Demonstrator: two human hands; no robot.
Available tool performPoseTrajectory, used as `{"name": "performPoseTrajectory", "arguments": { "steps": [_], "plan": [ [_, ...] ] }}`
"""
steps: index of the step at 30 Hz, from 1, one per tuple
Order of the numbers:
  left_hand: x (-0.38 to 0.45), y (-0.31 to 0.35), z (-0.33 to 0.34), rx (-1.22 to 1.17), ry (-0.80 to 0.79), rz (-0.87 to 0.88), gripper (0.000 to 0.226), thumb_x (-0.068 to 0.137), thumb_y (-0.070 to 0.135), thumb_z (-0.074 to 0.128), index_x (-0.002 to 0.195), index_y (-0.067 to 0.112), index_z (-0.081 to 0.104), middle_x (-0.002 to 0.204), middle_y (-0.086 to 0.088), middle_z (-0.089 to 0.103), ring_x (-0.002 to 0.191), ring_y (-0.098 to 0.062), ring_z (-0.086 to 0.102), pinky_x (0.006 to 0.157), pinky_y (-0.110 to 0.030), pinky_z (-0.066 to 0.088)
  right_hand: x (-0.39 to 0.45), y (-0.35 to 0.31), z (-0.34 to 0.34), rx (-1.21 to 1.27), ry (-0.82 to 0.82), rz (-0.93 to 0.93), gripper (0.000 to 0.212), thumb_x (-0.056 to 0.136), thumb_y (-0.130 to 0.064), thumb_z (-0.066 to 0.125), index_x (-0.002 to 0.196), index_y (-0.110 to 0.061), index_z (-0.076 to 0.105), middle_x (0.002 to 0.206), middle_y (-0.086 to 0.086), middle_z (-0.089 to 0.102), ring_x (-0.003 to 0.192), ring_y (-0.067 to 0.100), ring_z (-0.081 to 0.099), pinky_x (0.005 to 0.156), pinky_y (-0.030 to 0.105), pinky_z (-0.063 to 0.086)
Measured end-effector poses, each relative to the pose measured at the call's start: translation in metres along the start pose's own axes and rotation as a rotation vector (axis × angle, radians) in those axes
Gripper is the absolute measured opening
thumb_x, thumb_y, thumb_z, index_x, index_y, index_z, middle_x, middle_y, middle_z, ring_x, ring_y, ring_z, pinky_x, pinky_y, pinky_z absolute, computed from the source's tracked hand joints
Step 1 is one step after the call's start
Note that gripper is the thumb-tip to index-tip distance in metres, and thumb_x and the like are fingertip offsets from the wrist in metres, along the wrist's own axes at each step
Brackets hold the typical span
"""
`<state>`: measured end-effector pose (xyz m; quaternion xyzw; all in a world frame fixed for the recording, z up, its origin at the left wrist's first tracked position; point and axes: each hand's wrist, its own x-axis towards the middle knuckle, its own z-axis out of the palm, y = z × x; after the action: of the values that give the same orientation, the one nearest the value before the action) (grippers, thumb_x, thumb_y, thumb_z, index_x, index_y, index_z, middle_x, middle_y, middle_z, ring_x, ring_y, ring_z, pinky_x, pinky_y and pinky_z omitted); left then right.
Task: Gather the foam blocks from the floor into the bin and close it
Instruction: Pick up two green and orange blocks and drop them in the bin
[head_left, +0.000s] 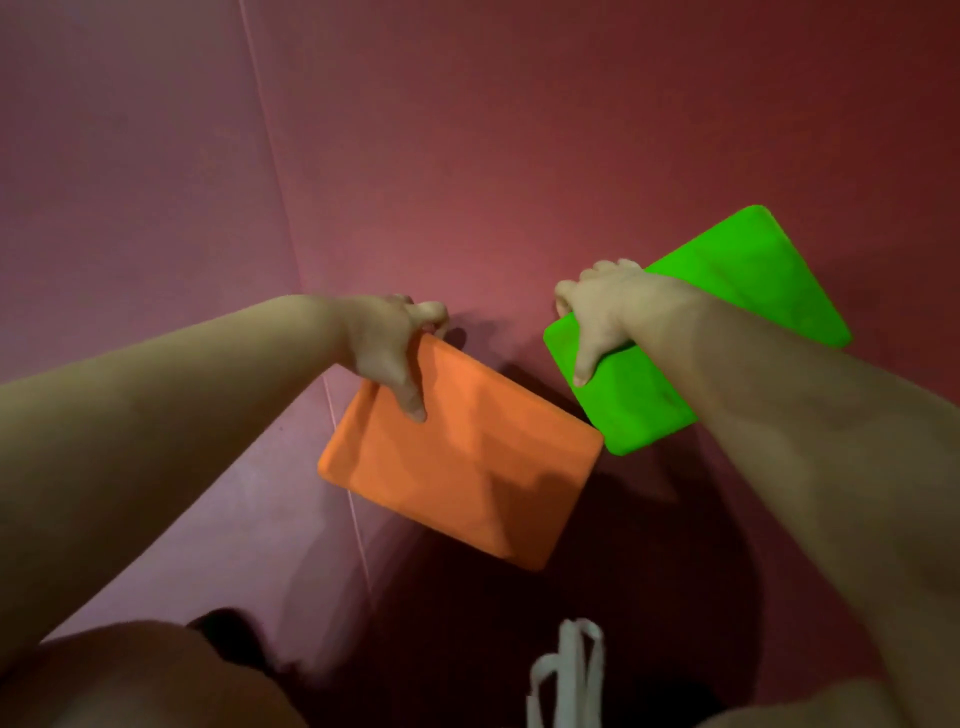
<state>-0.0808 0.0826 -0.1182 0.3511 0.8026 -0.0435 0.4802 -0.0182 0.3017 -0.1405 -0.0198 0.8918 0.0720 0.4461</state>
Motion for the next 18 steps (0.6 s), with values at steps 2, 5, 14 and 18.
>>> {"name": "performPoseTrajectory", "arguments": {
  "steps": [2, 5, 14, 18],
  "plan": [
    [-0.004, 0.003, 0.001, -0.016, 0.007, -0.011, 0.078, 0.051, 0.047, 0.087, 0.113, 0.031, 0.043, 0.111, -0.006, 0.046, 0.1, -0.027, 0.05, 0.088, -0.035, 0.046, -0.002, 0.002, 0.0, 0.038, -0.04, 0.024, 0.1, 0.049, -0.057, 0.083, 0.129, -0.017, 0.038, 0.129, 0.008, 0.056, 0.123, 0.029, 0.05, 0.104, 0.044, 0.03],
    [-0.009, 0.014, -0.004, -0.026, 0.037, -0.012, 0.078, 0.053, 0.046, 0.087, 0.117, 0.031, 0.044, 0.114, -0.006, 0.046, 0.105, -0.026, 0.049, 0.091, -0.034, 0.044, -0.015, 0.004, 0.005, 0.008, -0.005, 0.053, 0.109, 0.044, -0.06, 0.084, 0.133, -0.019, 0.035, 0.133, 0.013, 0.049, 0.126, 0.031, 0.044, 0.106, 0.045, 0.029],
    [-0.132, 0.107, -0.035, -0.027, 0.306, 0.04, 0.067, 0.061, 0.038, 0.076, 0.12, 0.024, 0.048, 0.12, -0.013, 0.033, 0.105, -0.038, 0.045, 0.093, -0.044, 0.045, -0.193, -0.023, -0.001, 0.484, 0.258, 0.293, 0.095, 0.062, -0.051, 0.079, 0.137, -0.019, 0.03, 0.13, 0.012, 0.043, 0.123, 0.032, 0.042, 0.097, 0.045, 0.038],
    [-0.218, 0.168, -0.074, 0.132, 0.365, 0.08, 0.063, 0.072, 0.048, 0.067, 0.123, 0.021, 0.043, 0.125, -0.01, 0.035, 0.112, -0.035, 0.043, 0.09, -0.043, 0.04, -0.317, -0.045, -0.039, 0.555, 0.444, 0.482, 0.067, 0.071, -0.036, 0.072, 0.131, -0.03, 0.042, 0.124, 0.01, 0.045, 0.114, 0.032, 0.043, 0.095, 0.045, 0.034]
  ]
}}
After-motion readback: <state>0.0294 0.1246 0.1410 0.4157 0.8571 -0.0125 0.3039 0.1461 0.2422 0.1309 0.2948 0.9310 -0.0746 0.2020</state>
